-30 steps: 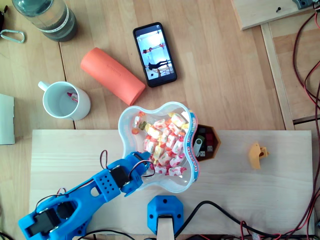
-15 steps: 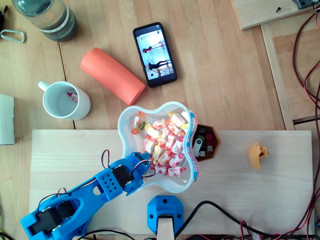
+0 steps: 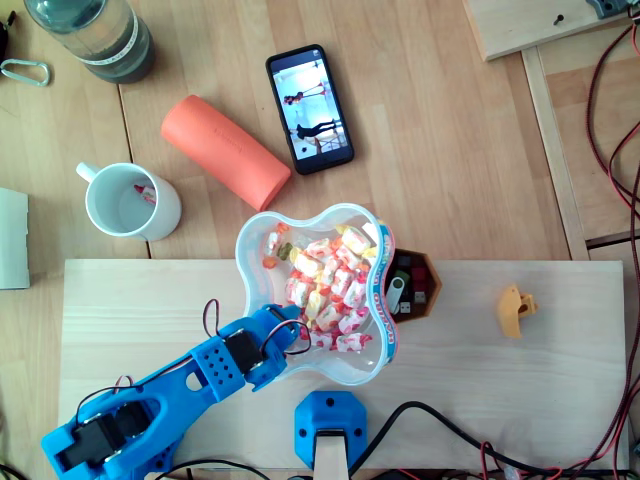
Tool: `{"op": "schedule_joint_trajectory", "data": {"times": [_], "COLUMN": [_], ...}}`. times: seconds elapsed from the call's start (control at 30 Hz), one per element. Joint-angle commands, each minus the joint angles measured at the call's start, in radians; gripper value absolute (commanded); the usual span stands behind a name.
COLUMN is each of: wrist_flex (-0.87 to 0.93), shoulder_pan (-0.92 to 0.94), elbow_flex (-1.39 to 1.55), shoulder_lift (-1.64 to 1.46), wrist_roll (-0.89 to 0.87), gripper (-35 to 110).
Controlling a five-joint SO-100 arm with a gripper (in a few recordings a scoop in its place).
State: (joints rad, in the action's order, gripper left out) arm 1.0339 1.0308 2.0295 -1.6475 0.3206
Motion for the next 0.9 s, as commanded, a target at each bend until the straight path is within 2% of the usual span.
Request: {"op": "schedule_joint_trajectory", "data": {"times": [0.0, 0.23, 0.63, 0.87], "wrist_flex": [0.005, 0.005, 0.005, 0.005], "shoulder_pan": [0.011, 0.012, 0.009, 0.009], "elbow_flex": [-0.032, -0.032, -0.054, -0.052], "shoulder_lift": [-0.020, -0.018, -0.003, -0.002], "wrist_roll": [0.008, 0.006, 0.000, -0.005], "gripper": [27, 25, 3, 4]}}
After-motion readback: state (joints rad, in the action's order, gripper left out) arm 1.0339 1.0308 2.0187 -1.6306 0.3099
